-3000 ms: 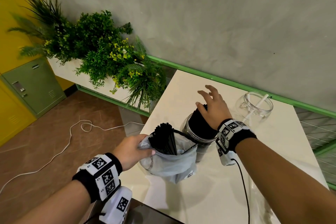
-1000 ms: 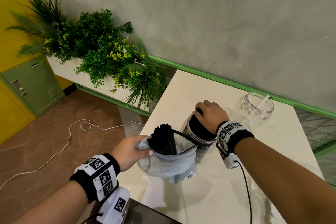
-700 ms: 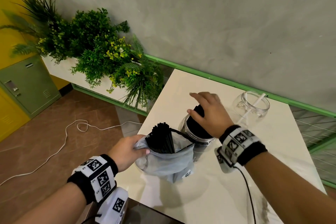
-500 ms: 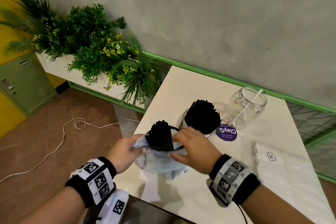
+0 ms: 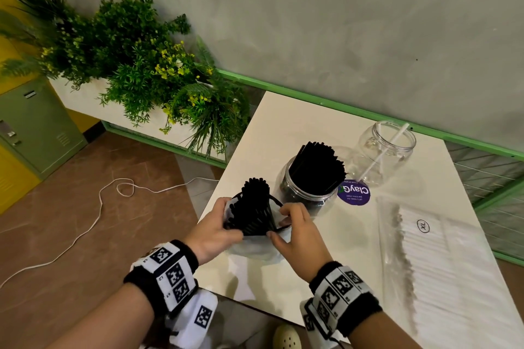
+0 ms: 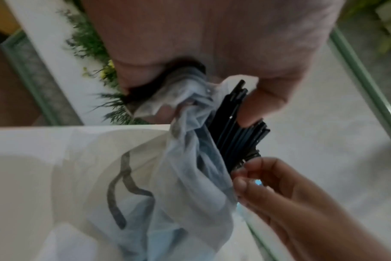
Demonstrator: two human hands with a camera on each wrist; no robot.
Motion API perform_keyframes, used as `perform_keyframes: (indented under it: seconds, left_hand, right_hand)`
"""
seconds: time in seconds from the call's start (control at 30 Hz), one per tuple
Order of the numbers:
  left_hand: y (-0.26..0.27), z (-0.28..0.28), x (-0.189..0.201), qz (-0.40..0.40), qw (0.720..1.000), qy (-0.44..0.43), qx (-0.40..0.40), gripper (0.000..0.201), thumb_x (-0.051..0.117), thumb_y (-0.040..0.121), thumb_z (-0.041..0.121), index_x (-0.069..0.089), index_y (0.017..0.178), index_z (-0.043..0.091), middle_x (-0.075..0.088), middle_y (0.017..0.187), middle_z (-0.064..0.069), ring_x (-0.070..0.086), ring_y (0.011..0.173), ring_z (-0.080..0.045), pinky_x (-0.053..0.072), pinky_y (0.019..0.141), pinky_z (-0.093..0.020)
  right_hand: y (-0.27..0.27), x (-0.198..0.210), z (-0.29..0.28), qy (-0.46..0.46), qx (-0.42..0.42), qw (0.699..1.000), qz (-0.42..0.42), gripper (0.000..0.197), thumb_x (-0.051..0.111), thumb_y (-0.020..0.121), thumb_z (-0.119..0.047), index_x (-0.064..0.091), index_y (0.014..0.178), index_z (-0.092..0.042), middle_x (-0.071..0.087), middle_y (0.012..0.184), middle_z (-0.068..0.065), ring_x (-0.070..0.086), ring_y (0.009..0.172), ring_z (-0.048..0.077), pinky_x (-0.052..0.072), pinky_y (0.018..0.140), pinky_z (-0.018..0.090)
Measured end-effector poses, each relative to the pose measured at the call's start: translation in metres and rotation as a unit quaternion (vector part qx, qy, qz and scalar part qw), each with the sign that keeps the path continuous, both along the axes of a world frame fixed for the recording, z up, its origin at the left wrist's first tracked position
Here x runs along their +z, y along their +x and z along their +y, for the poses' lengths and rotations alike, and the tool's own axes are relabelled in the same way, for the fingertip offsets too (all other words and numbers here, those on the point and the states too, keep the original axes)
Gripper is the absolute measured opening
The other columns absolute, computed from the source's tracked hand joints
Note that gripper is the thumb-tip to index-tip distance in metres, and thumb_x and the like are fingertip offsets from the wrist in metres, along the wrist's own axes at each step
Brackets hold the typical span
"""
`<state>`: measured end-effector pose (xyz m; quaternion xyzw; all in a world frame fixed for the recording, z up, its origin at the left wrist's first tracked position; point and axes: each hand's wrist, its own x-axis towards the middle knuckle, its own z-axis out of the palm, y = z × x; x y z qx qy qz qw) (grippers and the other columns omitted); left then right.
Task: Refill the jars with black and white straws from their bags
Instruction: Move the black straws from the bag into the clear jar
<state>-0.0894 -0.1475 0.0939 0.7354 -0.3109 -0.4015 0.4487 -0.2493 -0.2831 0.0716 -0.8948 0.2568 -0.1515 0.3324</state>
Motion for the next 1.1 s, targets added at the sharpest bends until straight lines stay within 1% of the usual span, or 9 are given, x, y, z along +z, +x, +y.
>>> perform_keyframes:
  seconds: [0.13, 0.23, 0.37, 0.53, 0.67, 0.77, 0.87, 0.93, 1.1]
  left_hand:
    - [0.005, 0.001, -0.009, -0.157, 0.984, 0.050, -0.063, 0.065, 0.070, 0.077, 0.027, 0.036, 0.131, 0.017, 0.060, 0.104, 0.006, 0.059, 0.098, -0.015, 0.045, 0.082, -0.024]
    - [0.006, -0.002, -0.014, -0.204, 0.976, 0.063, -0.054, 0.033, 0.066, 0.086, 0.029, 0.052, 0.111, 0.014, 0.063, 0.083, 0.009, 0.062, 0.077, -0.012, 0.041, 0.063, -0.021]
    - [0.004, -0.003, -0.014, -0.206, 0.976, 0.044, -0.054, 0.019, 0.069, 0.084, 0.032, 0.054, 0.089, 0.022, 0.064, 0.082, 0.007, 0.061, 0.081, -0.014, 0.042, 0.063, -0.020]
    - [0.007, 0.003, -0.015, -0.153, 0.988, -0.008, -0.028, 0.019, 0.073, 0.081, 0.027, 0.056, 0.089, 0.032, 0.070, 0.091, 0.008, 0.066, 0.089, -0.008, 0.052, 0.080, -0.028]
    - [0.006, 0.005, -0.013, -0.121, 0.992, -0.046, -0.001, 0.025, 0.074, 0.080, 0.017, 0.058, 0.091, 0.033, 0.068, 0.090, 0.016, 0.063, 0.084, 0.008, 0.048, 0.076, -0.018]
    - [0.009, 0.004, -0.010, -0.129, 0.990, -0.058, 0.005, 0.022, 0.071, 0.083, 0.015, 0.060, 0.099, 0.025, 0.069, 0.093, 0.014, 0.062, 0.086, 0.008, 0.044, 0.072, -0.010]
    - [0.010, 0.005, -0.005, -0.148, 0.987, -0.061, 0.006, 0.020, 0.069, 0.085, 0.016, 0.056, 0.096, 0.026, 0.065, 0.091, 0.016, 0.061, 0.085, 0.007, 0.040, 0.066, -0.003]
    - [0.009, 0.005, -0.002, -0.158, 0.986, -0.061, 0.006, 0.019, 0.069, 0.085, 0.019, 0.054, 0.092, 0.029, 0.063, 0.087, 0.019, 0.059, 0.083, 0.007, 0.039, 0.064, -0.004]
    - [0.006, 0.002, 0.005, -0.178, 0.982, -0.064, 0.015, 0.025, 0.071, 0.084, 0.018, 0.048, 0.078, 0.029, 0.049, 0.047, 0.020, 0.048, 0.053, 0.013, 0.034, 0.052, -0.010]
  right_hand:
    - [0.002, -0.005, 0.000, 0.021, 0.002, 0.999, 0.032, 0.057, 0.071, 0.083, -0.026, 0.043, 0.131, -0.015, 0.044, 0.117, -0.006, 0.054, 0.101, 0.010, 0.044, 0.086, 0.017]
    - [0.006, -0.009, 0.001, 0.014, 0.015, 0.997, 0.068, 0.072, 0.071, 0.080, -0.043, 0.038, 0.139, -0.017, 0.044, 0.125, -0.002, 0.051, 0.112, 0.015, 0.046, 0.094, 0.030]
    - [0.016, 0.000, -0.004, 0.027, 0.016, 0.994, 0.109, 0.092, 0.073, 0.072, -0.056, 0.027, 0.146, -0.024, 0.041, 0.122, -0.001, 0.050, 0.110, 0.015, 0.045, 0.093, 0.030]
    - [0.021, 0.000, -0.014, 0.028, 0.019, 0.999, 0.028, 0.067, 0.081, 0.070, -0.041, 0.054, 0.126, -0.017, 0.042, 0.104, -0.003, 0.049, 0.096, 0.011, 0.039, 0.085, 0.017]
    - [0.023, -0.003, -0.016, 0.060, 0.030, 0.997, -0.031, 0.042, 0.081, 0.067, -0.039, 0.064, 0.095, -0.013, 0.049, 0.098, -0.003, 0.051, 0.094, 0.019, 0.042, 0.085, 0.025]
    - [0.024, 0.005, -0.014, 0.103, 0.016, 0.993, -0.049, 0.027, 0.080, 0.073, -0.028, 0.055, 0.079, -0.029, 0.054, 0.088, -0.004, 0.052, 0.092, 0.024, 0.043, 0.085, 0.031]
    - [0.024, 0.014, -0.016, 0.207, -0.010, 0.972, -0.108, 0.016, 0.075, 0.076, -0.025, 0.062, 0.084, -0.021, 0.065, 0.088, 0.009, 0.062, 0.090, 0.025, 0.051, 0.083, 0.038]
    - [0.026, 0.024, -0.017, 0.249, -0.025, 0.956, -0.154, 0.025, 0.072, 0.078, -0.025, 0.064, 0.090, -0.004, 0.068, 0.087, 0.007, 0.065, 0.085, 0.018, 0.051, 0.080, 0.030]
    - [0.029, 0.072, -0.024, 0.242, -0.063, 0.935, -0.250, 0.008, 0.061, 0.087, 0.003, 0.061, 0.088, 0.011, 0.070, 0.082, 0.012, 0.066, 0.081, 0.015, 0.052, 0.083, 0.026]
